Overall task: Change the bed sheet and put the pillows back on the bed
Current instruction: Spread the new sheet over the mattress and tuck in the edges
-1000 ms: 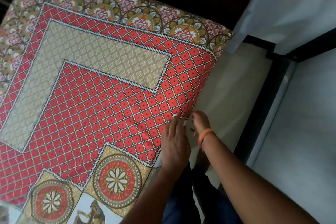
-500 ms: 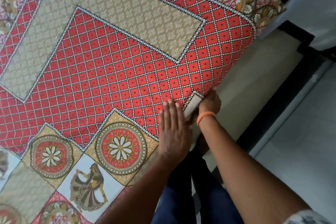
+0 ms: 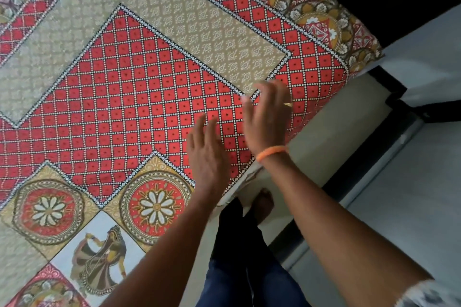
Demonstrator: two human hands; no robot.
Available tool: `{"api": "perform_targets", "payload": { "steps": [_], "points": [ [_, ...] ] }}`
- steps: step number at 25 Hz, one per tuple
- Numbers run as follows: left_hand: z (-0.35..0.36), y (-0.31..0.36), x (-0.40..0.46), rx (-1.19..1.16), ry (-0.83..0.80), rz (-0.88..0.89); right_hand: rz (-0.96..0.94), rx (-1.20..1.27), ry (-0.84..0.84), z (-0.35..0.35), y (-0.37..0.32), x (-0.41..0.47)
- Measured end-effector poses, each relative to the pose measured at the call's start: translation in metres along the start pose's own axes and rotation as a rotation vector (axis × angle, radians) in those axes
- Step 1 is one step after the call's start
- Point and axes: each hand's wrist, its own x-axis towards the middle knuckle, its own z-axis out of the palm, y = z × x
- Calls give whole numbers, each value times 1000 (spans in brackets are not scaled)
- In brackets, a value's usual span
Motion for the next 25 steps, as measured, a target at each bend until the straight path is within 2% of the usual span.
{"api": "perform_targets", "payload": {
  "steps": [2,3,4,5,7,9,12,13,14,15,17,19,21,22,23,25],
  "points": [
    [6,-23,6,117,-131,-76,-367,-188,-389,25,-27,-5],
    [11,-31,4,137,-183,-94,-485,-303,-536,34,-24,-6],
    [15,-35,1,145,-212,-97,-537,-379,-608,37,-11,-3],
    [19,-34,-3,158,-233,-94,-521,-415,-605,35,9,3],
    [24,-22,-10,205,-283,-48,-365,-472,-520,16,52,18],
    [27,-7,-18,232,-361,77,-111,-558,-443,-13,91,34],
    [21,18,-10,-33,-505,213,465,-484,-310,-36,98,65],
    [12,23,-1,-188,-512,199,553,-434,-244,-30,81,76],
    [3,23,12,-311,-454,168,487,-393,-217,-19,57,86],
    [-4,19,26,-360,-333,126,300,-346,-237,-1,30,91],
    [-11,-8,61,-259,-92,13,-216,-289,-444,42,-25,84],
    [-18,-49,93,-54,-58,-142,-620,-333,-701,75,-53,69],
    [-20,-89,109,98,-149,-262,-789,-479,-795,89,-35,93],
    [-20,-101,111,146,-192,-273,-739,-560,-752,86,-17,112],
    [-19,-106,107,183,-217,-248,-592,-622,-679,79,4,131],
    [-18,-102,101,209,-246,-201,-135,-644,-475,57,42,166]
  ]
}}
